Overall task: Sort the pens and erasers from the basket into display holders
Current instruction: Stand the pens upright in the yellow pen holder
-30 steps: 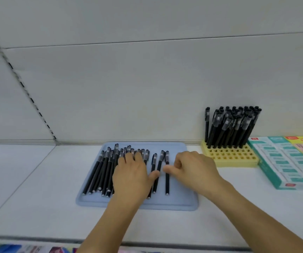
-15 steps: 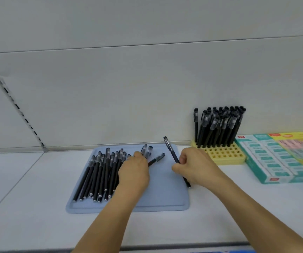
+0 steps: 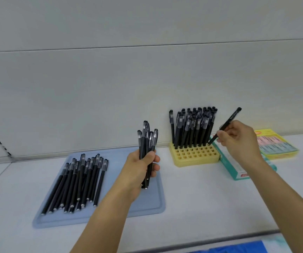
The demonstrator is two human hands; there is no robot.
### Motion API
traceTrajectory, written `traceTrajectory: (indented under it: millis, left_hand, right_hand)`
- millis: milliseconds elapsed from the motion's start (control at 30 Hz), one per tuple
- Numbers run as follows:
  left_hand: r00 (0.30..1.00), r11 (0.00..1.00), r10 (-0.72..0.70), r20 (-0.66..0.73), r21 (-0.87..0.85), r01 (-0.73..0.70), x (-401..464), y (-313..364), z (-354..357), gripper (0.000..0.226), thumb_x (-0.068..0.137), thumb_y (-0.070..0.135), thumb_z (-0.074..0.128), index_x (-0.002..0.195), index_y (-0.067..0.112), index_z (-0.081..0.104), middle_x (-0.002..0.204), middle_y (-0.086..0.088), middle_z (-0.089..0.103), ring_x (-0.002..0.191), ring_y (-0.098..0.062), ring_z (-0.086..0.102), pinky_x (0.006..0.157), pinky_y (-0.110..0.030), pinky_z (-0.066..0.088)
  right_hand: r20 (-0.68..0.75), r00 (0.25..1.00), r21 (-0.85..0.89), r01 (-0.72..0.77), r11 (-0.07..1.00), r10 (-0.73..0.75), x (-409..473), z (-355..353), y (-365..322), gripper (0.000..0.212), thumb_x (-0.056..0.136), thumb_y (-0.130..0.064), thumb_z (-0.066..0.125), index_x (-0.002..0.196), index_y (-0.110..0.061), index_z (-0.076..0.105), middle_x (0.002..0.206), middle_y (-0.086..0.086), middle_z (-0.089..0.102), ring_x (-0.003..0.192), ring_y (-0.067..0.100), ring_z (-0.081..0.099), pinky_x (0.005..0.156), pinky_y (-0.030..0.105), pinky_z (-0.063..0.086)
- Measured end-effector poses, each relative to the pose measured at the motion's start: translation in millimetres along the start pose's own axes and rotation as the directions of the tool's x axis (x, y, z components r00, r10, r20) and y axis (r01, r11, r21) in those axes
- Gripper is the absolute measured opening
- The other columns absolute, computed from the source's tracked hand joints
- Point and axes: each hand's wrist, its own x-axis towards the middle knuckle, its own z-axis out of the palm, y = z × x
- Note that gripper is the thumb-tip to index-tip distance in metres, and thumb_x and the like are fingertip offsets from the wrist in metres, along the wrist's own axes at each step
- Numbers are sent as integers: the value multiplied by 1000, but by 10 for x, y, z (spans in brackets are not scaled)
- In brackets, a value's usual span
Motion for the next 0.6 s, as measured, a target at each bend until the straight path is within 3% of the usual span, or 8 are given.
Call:
traceTrajectory:
  millis: [167, 433, 600]
  left_hand:
    - [1000, 1000, 15, -5, -11, -15, -26, -52, 97, 14, 99, 14, 54, 103, 4, 63, 74, 2, 71, 62, -10, 64, 55, -21, 51]
    - [1000, 995, 15, 25, -96, -12, -65, -38, 74, 18, 98, 17, 57, 107, 4, 67, 84, -4, 74, 70, -13, 69, 59, -22, 54]
    - [998, 990, 13, 55, -140, -5, -80, -40, 27, 20, 97, 17, 57, 110, 4, 67, 92, -7, 76, 77, -17, 71, 63, -24, 56]
  right_hand:
    - [30, 999, -136, 45, 990, -41, 164, 99, 70, 14, 89, -14, 66, 81, -14, 54, 81, 10, 69, 78, 28, 67, 76, 40, 54]
    - [76, 997, -326, 26, 945, -1, 223, 246, 205, 20, 86, -14, 69, 74, -17, 54, 69, 1, 60, 71, 27, 58, 62, 30, 40]
    - [-66, 995, -265, -89, 960, 73, 64, 265, 126, 23, 85, -28, 72, 92, -16, 54, 84, 0, 57, 82, 24, 54, 68, 35, 41]
